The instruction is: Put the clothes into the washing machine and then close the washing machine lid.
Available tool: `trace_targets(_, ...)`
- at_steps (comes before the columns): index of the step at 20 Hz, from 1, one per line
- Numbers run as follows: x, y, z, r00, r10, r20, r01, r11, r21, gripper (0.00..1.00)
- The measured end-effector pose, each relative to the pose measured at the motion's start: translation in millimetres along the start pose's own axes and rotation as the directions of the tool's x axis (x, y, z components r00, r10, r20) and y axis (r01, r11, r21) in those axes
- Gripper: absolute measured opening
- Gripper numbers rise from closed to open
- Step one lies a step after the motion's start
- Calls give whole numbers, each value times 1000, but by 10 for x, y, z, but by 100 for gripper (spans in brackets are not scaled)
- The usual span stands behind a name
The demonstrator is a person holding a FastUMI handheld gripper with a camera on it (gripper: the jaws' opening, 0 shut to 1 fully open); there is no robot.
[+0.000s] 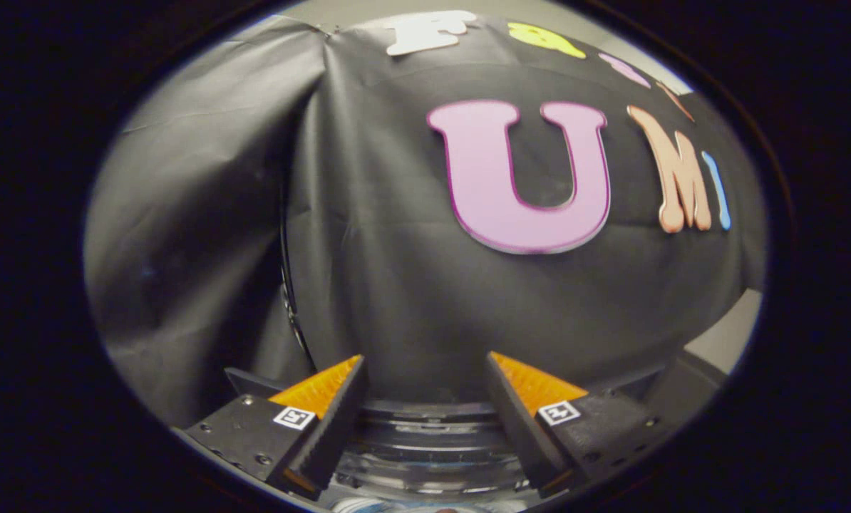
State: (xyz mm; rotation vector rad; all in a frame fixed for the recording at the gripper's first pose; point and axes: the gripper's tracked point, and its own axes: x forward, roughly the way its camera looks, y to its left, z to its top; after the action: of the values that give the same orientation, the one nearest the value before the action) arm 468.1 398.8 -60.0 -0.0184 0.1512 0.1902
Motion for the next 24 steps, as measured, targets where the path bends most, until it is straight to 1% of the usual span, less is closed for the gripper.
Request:
trace_targets(1, -5, 18, 42, 1000, -4, 22, 4, 1000, 11, 99)
trace_targets(11, -70, -104, 96, 997, -71, 34, 71, 997, 10, 99)
trace_targets(17, -347, -34, -8, 996, -67, 51, 67, 998, 7, 99)
trace_targets(24, -522, -10, -7, 995, -69, 66, 69, 998, 8, 99)
